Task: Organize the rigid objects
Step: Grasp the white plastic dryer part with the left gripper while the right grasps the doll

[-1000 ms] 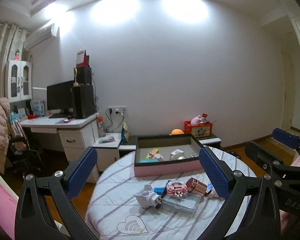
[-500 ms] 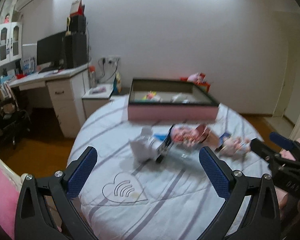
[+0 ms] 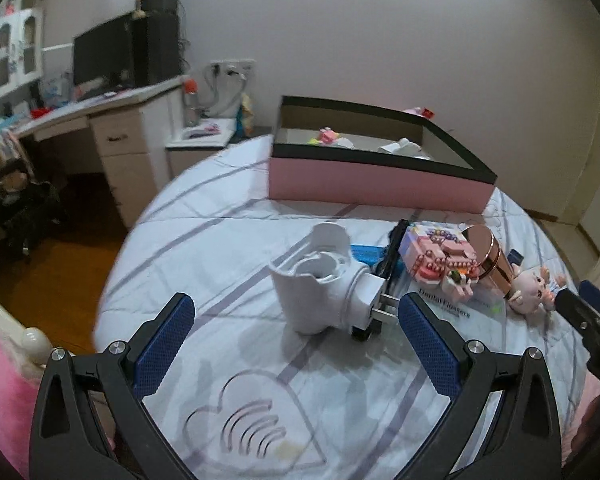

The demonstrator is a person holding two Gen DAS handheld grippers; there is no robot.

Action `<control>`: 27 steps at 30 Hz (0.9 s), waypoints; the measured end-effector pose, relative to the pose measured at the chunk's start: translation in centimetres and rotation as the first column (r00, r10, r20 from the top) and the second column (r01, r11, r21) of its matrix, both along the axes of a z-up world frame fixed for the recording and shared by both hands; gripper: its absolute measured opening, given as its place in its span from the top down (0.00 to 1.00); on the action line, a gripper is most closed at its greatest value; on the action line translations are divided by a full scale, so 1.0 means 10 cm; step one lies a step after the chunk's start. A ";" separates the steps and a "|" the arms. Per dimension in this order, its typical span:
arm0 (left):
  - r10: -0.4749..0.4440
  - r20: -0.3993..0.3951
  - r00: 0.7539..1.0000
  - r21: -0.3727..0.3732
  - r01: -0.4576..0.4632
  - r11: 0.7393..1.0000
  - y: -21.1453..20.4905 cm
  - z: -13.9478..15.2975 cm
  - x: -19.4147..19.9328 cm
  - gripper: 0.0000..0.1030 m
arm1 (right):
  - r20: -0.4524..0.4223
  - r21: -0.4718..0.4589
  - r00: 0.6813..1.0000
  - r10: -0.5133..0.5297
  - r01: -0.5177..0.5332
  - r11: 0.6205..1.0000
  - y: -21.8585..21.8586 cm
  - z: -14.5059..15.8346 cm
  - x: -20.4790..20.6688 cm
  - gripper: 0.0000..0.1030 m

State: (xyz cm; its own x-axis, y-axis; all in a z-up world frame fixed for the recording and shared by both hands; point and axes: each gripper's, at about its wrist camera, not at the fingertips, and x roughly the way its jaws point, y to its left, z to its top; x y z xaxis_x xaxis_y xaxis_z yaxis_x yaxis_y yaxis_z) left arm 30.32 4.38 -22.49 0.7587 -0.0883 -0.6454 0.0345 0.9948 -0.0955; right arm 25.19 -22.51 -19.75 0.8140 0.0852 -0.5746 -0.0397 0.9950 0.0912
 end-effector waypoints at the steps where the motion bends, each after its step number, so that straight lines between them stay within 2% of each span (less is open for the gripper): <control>1: -0.020 -0.004 1.000 -0.013 0.020 1.000 0.00 -0.02 0.04 0.00 | -0.006 0.001 1.000 -0.001 0.001 1.000 -0.01 -0.01 0.03 0.15; 9: -0.105 -0.012 0.994 -0.026 0.105 0.994 -0.03 -0.05 0.31 0.02 | -0.042 0.033 0.999 -0.012 0.014 0.999 -0.08 -0.07 0.21 0.15; 10: -0.115 -0.019 0.993 -0.033 0.114 0.993 -0.02 -0.06 0.33 0.05 | -0.048 0.035 0.999 -0.019 0.021 0.999 -0.09 -0.08 0.23 0.15; 12: -0.148 -0.026 0.989 -0.069 0.146 0.987 -0.01 -0.07 0.36 0.26 | -0.054 0.036 0.998 -0.029 0.031 0.999 -0.12 -0.08 0.26 0.15; 13: -0.159 -0.029 0.987 -0.078 0.156 0.985 -0.01 -0.08 0.37 0.28 | -0.059 0.035 0.998 -0.033 0.035 0.999 -0.13 -0.09 0.27 0.15; 17: -0.151 -0.021 0.988 -0.044 0.150 0.988 -0.03 -0.07 0.34 0.28 | -0.077 0.037 0.996 -0.039 0.042 0.998 -0.16 -0.12 0.30 0.15; 20: -0.115 -0.011 0.993 0.027 0.115 0.993 -0.05 -0.05 0.25 0.28 | -0.103 0.053 0.994 -0.044 0.050 0.997 -0.20 -0.16 0.33 0.15; 22: -0.102 -0.011 0.995 0.046 0.102 0.994 -0.04 -0.03 0.20 0.28 | -0.121 0.084 0.992 -0.029 0.039 0.996 -0.22 -0.19 0.37 0.15; 24: -0.087 -0.010 0.996 0.065 0.087 0.994 -0.03 -0.01 0.14 0.42 | -0.139 0.097 0.990 -0.019 0.033 0.995 -0.21 -0.20 0.40 0.15; 27: -0.095 -0.007 0.995 0.069 0.095 0.993 -0.03 0.01 0.08 0.42 | -0.148 0.082 0.989 0.018 -0.006 0.997 -0.12 -0.21 0.43 0.15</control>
